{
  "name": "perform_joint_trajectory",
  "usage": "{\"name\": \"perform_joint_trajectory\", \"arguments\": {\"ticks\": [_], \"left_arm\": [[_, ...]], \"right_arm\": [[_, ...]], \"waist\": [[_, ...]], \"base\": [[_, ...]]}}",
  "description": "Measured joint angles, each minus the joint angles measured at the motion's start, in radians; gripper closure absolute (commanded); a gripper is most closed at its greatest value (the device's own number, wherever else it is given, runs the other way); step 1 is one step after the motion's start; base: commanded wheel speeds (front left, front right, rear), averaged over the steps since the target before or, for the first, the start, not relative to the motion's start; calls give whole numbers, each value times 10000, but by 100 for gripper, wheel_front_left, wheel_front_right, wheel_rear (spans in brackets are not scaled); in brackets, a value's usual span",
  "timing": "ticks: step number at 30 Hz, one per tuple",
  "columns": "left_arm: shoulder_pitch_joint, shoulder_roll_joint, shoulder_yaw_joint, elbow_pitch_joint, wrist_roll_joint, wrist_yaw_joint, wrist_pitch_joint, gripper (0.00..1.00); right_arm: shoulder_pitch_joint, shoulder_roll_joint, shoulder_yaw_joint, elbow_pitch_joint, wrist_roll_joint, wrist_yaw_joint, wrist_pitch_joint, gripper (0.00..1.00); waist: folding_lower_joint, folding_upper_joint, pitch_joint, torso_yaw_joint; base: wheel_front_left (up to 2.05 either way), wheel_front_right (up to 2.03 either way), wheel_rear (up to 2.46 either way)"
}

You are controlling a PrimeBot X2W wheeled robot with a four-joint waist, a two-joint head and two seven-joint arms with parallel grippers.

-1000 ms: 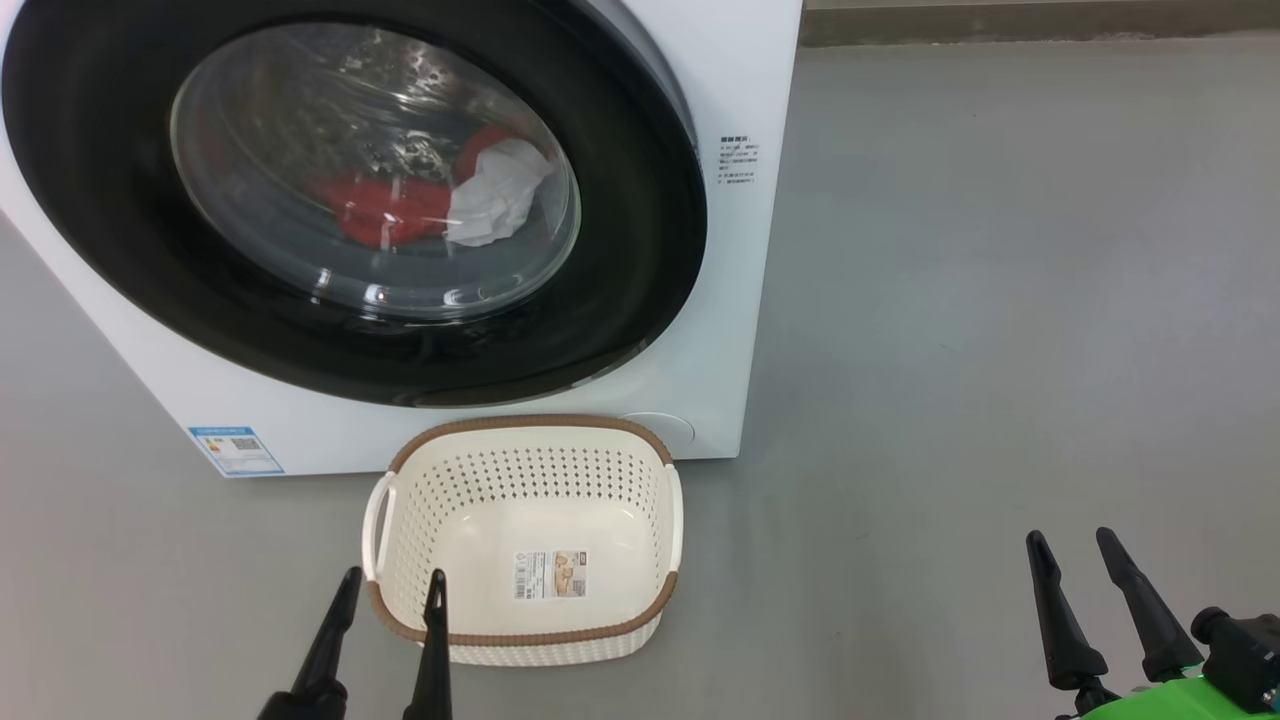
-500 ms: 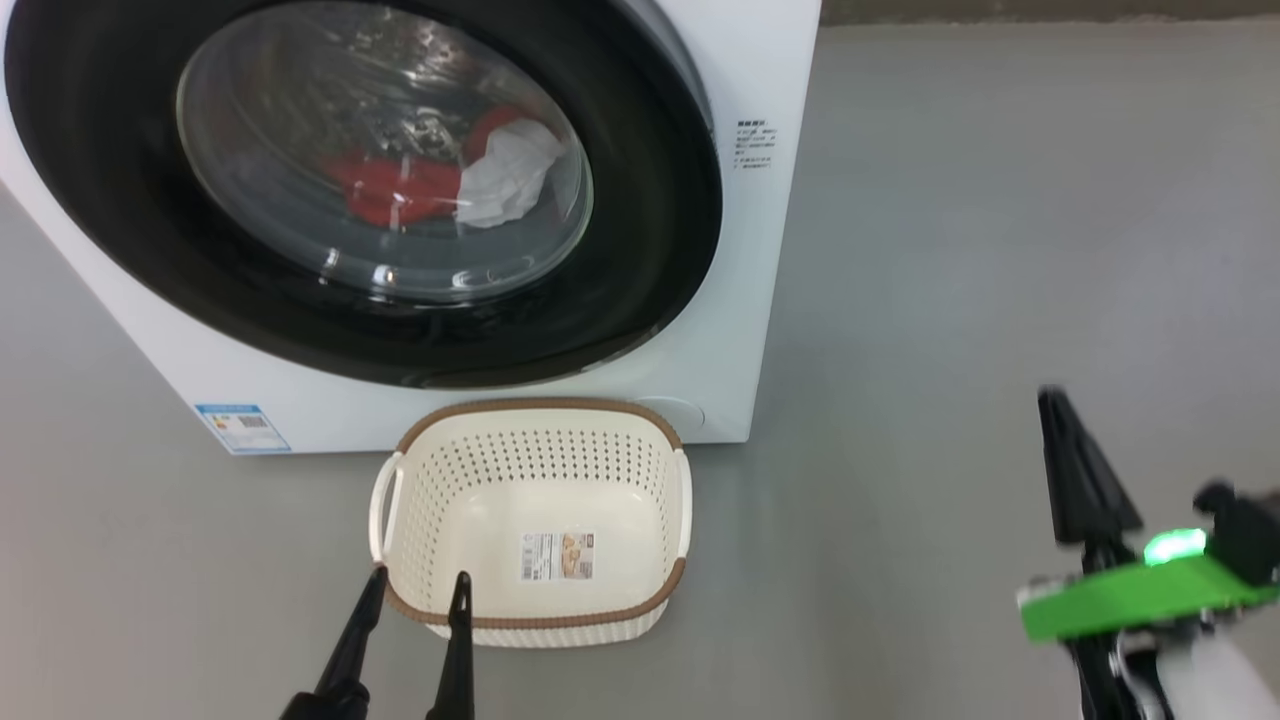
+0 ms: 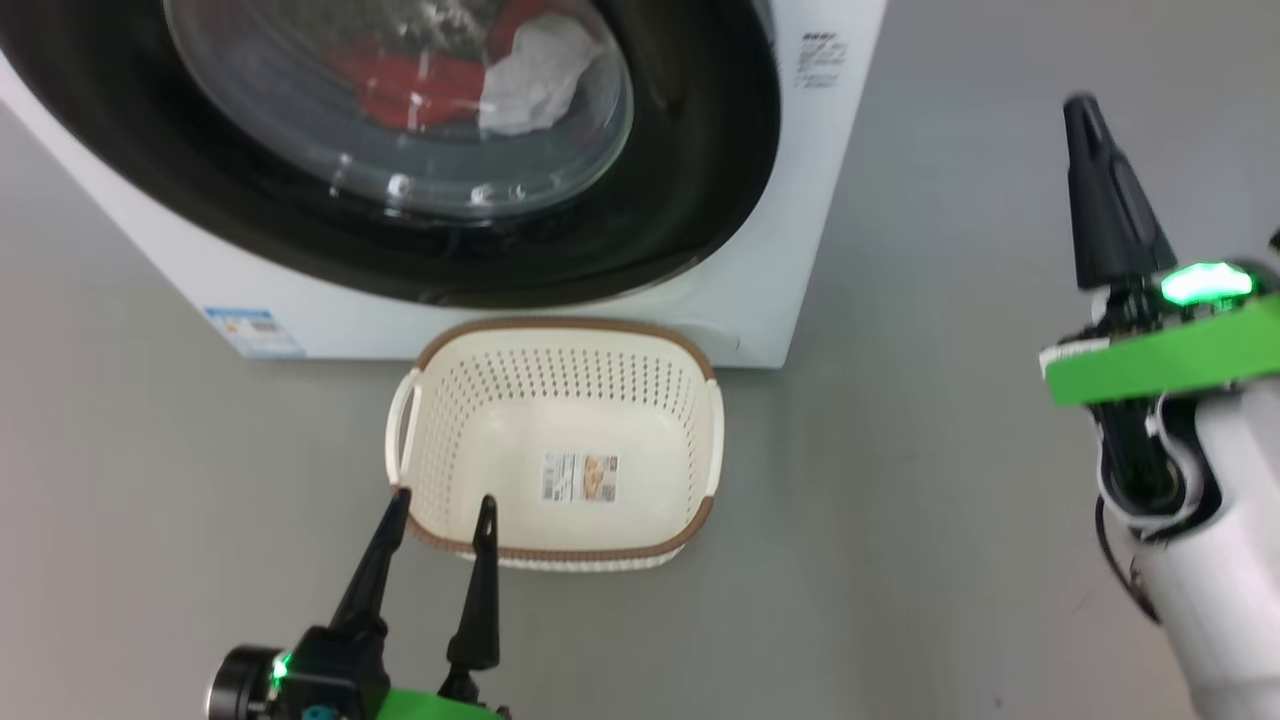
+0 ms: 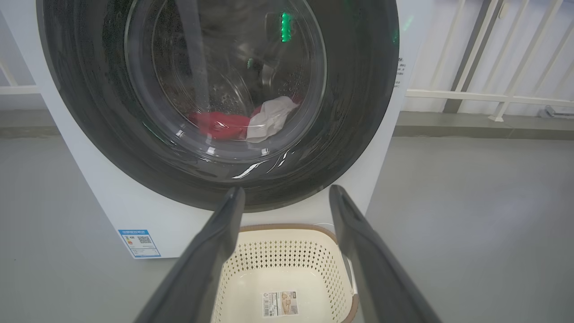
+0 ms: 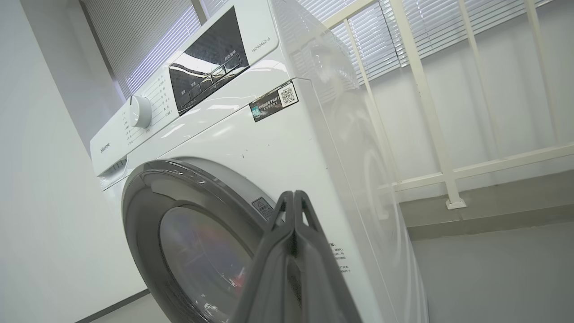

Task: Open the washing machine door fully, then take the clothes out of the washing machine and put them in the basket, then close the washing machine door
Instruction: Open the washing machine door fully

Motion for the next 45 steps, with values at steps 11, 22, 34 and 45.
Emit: {"name": "perform_joint_trajectory", "arguments": {"ticks": [11,22,34,45], "left_arm": [[-841,-6,-487,-13,-121,176,-36,0],[-1685,-17,-840,-17,-412,267,-42,0],[-2319,-33,-1120,-69,-598,376,-42,0],[-2618,-38,-1246,-81,-738,470,-42,0]], "right_arm": [[-2426,-1465,2180,673,3722,0,428,100],[-4442,-2452,3126,389,6928,-2,2472,100],[-5845,-2681,2884,963,8353,-2,5064,100],[-6604,-2627,2823,1737,8404,-2,6510,100]], "waist": [[0,0,1181,477],[0,0,2345,883],[0,0,3285,1192],[0,0,3737,1389]], "base": [[0,0,0],[0,0,0],[0,0,0],[0,0,0]]}}
